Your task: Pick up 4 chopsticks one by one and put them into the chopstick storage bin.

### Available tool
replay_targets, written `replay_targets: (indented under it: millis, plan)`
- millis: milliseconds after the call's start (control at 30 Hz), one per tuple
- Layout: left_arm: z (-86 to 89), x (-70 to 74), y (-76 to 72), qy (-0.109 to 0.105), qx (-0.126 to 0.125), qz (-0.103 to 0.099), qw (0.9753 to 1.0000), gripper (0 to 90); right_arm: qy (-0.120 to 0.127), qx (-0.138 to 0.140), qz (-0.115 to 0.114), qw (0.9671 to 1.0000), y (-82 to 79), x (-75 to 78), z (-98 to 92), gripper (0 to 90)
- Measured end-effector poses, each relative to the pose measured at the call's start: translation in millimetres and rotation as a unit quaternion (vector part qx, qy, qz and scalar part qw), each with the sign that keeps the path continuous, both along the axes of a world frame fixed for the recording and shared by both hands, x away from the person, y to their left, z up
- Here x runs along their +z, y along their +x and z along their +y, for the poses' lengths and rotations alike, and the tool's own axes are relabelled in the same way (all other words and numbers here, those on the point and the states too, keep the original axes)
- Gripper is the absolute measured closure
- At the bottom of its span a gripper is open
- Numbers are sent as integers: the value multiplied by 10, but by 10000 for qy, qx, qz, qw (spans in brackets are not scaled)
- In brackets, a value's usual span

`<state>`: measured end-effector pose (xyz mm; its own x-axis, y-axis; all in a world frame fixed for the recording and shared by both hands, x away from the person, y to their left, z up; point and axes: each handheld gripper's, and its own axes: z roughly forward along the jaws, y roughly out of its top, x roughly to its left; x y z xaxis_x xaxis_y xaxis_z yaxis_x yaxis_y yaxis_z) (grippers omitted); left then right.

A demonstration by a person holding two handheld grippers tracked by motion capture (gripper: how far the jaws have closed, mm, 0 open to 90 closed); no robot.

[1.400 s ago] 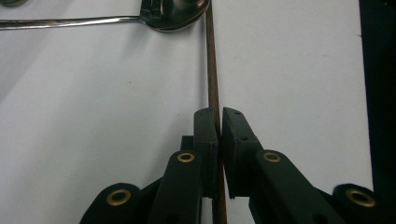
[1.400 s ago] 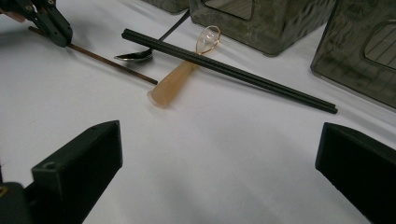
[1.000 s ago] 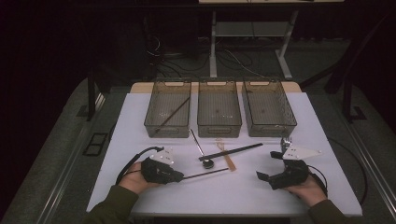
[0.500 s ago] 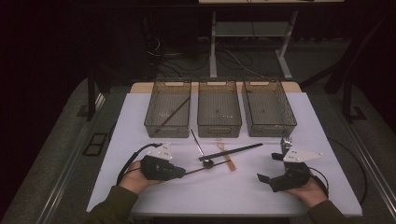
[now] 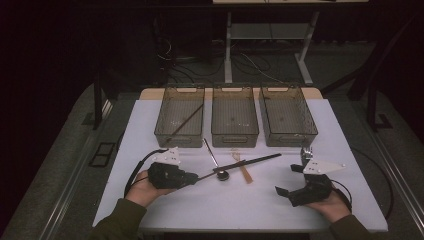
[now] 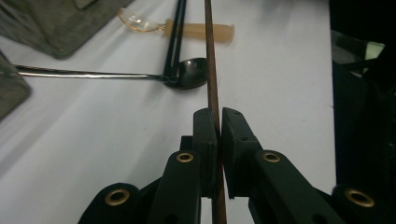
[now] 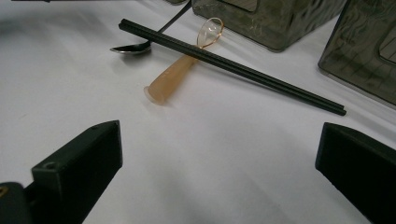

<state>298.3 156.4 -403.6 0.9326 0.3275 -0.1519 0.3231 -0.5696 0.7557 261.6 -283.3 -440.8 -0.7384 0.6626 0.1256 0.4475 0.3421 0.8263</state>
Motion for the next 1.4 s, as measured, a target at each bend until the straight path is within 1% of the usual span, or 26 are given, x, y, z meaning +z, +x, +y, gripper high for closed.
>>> replay_targets:
  millis: [167, 333, 467, 533, 600, 667, 700, 767, 800, 867, 900, 1033, 1067, 1100, 1200, 1233, 1267, 1400]
  plan:
    - [29, 42, 20, -22, 239, -95, 9997, 850, 7, -6, 1, 10000, 1, 1, -2, 3]
    - [71, 80, 35, -45, 531, -186, 9984, 850, 1, -6, -11, 10000, -2, -2, -7, 4]
    - [117, 108, 56, -70, 734, -282, 9969, 850, 7, -13, -25, 10000, -5, 4, -12, 4]
    - [139, 115, 60, -96, 829, -295, 9961, 850, 14, -10, -16, 10000, -3, 2, -12, 4]
    - [163, 126, 68, -71, 934, -326, 9951, 851, 2, -4, -19, 10000, -3, 1, -10, 4]
    - [176, 131, 73, -70, 942, -330, 9950, 851, -1, -4, -22, 10000, -5, 2, -10, 4]
    - [194, 143, 77, -71, 1053, -373, 9937, 850, 5, -5, -30, 10000, -7, 3, -11, 4]
    - [201, 146, 82, -70, 1066, -389, 9935, 851, 11, -10, -26, 10000, -8, 5, -14, 4]
    - [221, 157, 90, -43, 1193, -425, 9919, 851, 10, -16, -27, 10000, -7, 4, -14, 4]
    - [229, 162, 93, -29, 1227, -431, 9915, 851, 10, -13, -26, 10000, -8, 4, -12, 4]
    - [249, 169, 100, -91, 1334, -438, 9901, 851, 13, -7, -26, 10000, -11, 5, -10, 4]
    - [295, 197, 124, -134, 1542, -473, 9868, 851, 12, -13, -28, 10000, -10, 7, -13, 4]
    - [295, 197, 124, -134, 1542, -473, 9868, 851, 12, -13, -28, 10000, -10, 7, -13, 4]
    - [314, 207, 140, -133, 1622, -502, 9854, 851, 14, -18, -24, 10000, -9, 5, -12, 4]
    - [337, 217, 163, -103, 1750, -521, 9831, 851, 10, -8, -31, 10000, -9, 5, -11, 4]
    - [346, 219, 172, -112, 1823, -521, 9818, 851, 11, -8, -29, 10000, -10, 5, -11, 4]
    - [352, 222, 180, -96, 1850, -525, 9813, 851, 13, -13, -29, 10000, -10, 6, -11, 4]
    - [382, 240, 217, -141, 1984, -520, 9786, 851, 19, -26, -13, 10000, -11, 7, -12, 4]
